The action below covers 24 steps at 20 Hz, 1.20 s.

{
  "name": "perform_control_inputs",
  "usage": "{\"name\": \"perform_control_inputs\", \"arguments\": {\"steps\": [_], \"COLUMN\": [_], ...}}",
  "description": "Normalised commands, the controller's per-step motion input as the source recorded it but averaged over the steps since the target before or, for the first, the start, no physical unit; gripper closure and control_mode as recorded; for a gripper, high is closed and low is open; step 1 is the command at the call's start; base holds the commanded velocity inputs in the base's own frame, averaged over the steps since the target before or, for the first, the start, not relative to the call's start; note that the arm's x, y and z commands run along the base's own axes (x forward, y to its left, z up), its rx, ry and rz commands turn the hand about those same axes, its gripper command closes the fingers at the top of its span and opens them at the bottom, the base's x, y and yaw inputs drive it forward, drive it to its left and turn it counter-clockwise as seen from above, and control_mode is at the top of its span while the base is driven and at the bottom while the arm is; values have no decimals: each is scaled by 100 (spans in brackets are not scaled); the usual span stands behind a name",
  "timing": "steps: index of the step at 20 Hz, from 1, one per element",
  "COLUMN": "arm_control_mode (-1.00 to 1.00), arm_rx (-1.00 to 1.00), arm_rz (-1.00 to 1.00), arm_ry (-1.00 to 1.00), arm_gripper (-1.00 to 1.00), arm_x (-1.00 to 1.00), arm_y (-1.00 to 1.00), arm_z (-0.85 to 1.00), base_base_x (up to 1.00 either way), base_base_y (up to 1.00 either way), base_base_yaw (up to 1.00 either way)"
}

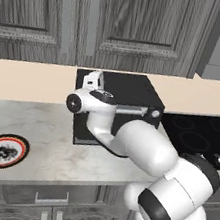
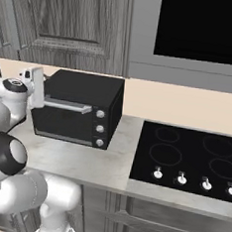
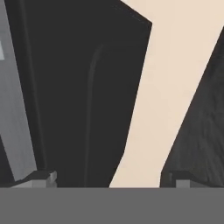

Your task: Pick up the bagel from the plate, place it on the toaster oven rack, close the door, and set the timer.

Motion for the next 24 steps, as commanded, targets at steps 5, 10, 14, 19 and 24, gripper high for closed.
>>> {"name": "perform_control_inputs", "arguments": {"steps": [5, 10, 14, 19, 24], "arm_control_mode": [-100, -100, -100, -100, -100], "arm_rx": [3, 2, 0, 0, 2], "arm_rz": [12, 9, 6, 2, 0], "arm_ry": [-10, -19, -15, -6, 6], "arm_gripper": [-100, -100, -100, -100, -100], "arm_x": [-18, -31, -15, -73, -100], "arm_y": [-40, -21, -6, -16, -20], "arm_z": [0, 19, 52, 72, 11], "base_base_x": [0, 0, 0, 0, 0], "base_base_y": [0, 0, 0, 0, 0], "base_base_yaw": [0, 0, 0, 0, 0]}}
